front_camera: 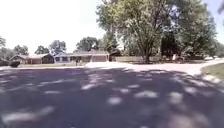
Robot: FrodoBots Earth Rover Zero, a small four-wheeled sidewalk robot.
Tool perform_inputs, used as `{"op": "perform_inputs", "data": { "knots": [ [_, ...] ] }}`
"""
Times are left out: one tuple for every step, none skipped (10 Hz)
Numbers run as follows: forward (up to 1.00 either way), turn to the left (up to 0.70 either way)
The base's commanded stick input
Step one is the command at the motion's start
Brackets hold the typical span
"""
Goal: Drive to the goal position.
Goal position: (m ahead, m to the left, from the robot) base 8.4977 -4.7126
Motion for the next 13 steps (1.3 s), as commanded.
{"op": "perform_inputs", "data": {
  "knots": [
    [0.7,-0.18],
    [0.7,-0.24],
    [0.7,-0.31],
    [0.7,-0.32],
    [0.7,-0.24],
    [0.7,-0.17],
    [0.7,-0.09],
    [0.7,-0.01],
    [0.7,0.0],
    [0.7,0.0],
    [0.7,0.0],
    [0.7,0.0],
    [0.7,0.0]
  ]
}}
